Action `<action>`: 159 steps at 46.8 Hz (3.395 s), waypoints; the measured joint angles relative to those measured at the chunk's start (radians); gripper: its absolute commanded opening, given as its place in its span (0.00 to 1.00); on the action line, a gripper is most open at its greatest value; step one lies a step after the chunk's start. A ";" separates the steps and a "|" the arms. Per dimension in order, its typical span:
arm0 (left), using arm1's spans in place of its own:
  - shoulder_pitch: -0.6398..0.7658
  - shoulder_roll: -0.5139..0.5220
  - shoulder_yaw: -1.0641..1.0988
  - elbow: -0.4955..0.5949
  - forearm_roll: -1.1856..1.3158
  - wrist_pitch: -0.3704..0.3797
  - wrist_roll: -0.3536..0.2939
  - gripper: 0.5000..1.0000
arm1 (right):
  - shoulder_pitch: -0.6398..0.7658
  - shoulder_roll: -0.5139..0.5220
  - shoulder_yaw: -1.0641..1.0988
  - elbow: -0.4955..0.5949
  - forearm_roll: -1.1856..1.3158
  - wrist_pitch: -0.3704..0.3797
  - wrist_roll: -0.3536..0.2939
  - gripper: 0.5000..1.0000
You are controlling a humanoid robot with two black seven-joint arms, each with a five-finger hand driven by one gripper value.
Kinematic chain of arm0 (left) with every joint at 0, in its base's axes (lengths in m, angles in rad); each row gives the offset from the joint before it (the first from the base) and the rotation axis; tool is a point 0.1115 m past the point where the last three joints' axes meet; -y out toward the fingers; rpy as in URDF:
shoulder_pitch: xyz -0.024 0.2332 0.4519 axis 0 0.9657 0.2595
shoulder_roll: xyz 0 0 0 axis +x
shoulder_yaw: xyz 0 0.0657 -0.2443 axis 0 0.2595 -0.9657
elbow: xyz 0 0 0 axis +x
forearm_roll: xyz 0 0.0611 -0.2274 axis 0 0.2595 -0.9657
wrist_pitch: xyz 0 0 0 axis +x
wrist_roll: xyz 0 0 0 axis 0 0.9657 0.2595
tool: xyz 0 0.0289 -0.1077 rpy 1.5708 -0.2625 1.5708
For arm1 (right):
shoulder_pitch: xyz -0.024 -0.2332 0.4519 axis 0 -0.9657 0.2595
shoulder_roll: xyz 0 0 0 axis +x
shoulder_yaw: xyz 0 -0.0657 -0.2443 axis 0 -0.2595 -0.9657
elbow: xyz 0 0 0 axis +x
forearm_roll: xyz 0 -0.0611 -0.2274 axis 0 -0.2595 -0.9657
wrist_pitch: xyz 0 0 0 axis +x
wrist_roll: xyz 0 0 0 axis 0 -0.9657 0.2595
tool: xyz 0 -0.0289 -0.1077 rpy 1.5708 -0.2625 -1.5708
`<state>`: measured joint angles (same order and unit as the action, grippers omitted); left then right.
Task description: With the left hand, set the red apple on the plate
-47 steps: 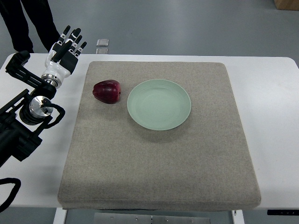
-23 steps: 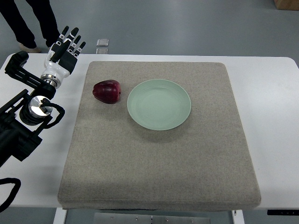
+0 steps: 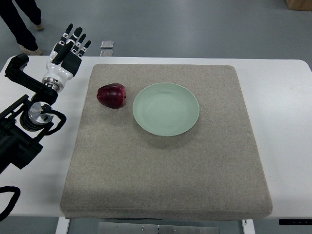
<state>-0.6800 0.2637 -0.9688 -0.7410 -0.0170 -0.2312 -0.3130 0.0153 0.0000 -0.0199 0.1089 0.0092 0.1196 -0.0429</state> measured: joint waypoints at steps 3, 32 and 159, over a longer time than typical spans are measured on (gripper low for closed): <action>0.000 0.000 0.000 0.000 0.001 -0.001 0.000 1.00 | 0.000 0.000 0.000 0.000 0.000 0.000 0.000 0.86; -0.007 0.003 0.018 -0.005 0.024 0.032 0.006 1.00 | 0.000 0.000 0.000 0.000 0.000 0.000 0.000 0.86; -0.599 0.397 0.970 -0.433 0.940 0.132 0.295 0.99 | 0.000 0.000 0.000 0.000 0.000 0.000 0.000 0.86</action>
<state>-1.2786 0.6608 0.0015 -1.1736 0.9228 -0.0994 -0.0184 0.0153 0.0000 -0.0199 0.1089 0.0092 0.1194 -0.0430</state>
